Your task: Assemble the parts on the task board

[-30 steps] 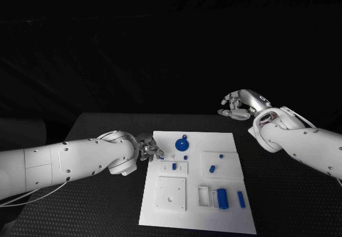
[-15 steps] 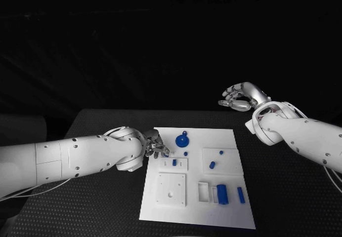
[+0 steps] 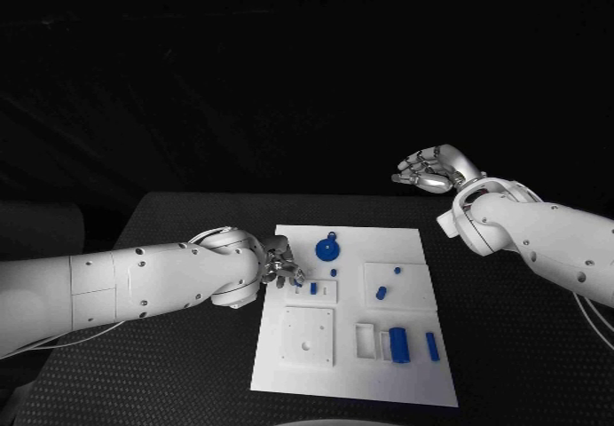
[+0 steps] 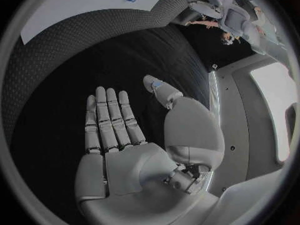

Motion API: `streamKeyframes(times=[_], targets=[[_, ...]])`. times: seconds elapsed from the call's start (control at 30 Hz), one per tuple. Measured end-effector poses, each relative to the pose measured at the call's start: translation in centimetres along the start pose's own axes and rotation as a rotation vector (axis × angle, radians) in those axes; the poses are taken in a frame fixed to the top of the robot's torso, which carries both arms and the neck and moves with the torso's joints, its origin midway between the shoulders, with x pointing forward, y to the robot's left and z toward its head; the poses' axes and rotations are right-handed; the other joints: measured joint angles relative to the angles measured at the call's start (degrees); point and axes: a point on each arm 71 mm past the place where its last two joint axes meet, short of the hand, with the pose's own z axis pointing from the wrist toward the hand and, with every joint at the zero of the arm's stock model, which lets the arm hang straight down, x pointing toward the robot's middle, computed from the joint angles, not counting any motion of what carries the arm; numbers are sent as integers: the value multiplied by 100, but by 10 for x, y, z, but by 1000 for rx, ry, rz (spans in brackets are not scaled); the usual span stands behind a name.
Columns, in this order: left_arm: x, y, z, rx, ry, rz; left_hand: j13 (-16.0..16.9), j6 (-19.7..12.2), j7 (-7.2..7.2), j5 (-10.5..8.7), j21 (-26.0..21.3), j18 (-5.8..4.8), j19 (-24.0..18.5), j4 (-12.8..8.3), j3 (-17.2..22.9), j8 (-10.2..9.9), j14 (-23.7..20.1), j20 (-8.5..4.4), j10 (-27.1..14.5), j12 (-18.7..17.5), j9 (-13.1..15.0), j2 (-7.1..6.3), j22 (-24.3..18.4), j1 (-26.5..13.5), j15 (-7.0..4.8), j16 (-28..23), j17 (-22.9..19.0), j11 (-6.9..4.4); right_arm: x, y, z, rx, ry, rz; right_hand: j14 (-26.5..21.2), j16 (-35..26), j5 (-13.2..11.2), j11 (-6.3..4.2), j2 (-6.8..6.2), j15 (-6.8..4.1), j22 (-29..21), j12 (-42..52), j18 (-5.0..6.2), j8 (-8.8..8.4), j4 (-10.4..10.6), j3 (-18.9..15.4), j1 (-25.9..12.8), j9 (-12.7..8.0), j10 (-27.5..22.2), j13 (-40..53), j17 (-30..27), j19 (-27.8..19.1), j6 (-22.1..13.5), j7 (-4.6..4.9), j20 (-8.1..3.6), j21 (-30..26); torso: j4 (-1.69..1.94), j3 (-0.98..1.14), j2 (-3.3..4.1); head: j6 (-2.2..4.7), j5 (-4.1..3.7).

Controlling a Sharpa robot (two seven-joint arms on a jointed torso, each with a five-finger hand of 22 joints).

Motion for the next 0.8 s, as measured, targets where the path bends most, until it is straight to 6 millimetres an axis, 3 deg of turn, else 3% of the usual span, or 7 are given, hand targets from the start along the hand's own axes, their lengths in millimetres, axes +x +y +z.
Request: streamKeyframes(times=[0.8], targets=[[10,9,4,-21,16,27,13,20,-19,39,23,-41,19,7,7,10,37,19,19,1,9,-1,0,1,9,0,5,-19,2,0,0,9,21,34,0,-20,0,17,0,-1,0,-132,1,0,26,-26,0,-19,99,-64,-69,1,-22,21,-1,-67,3,0,0,-42,3]])
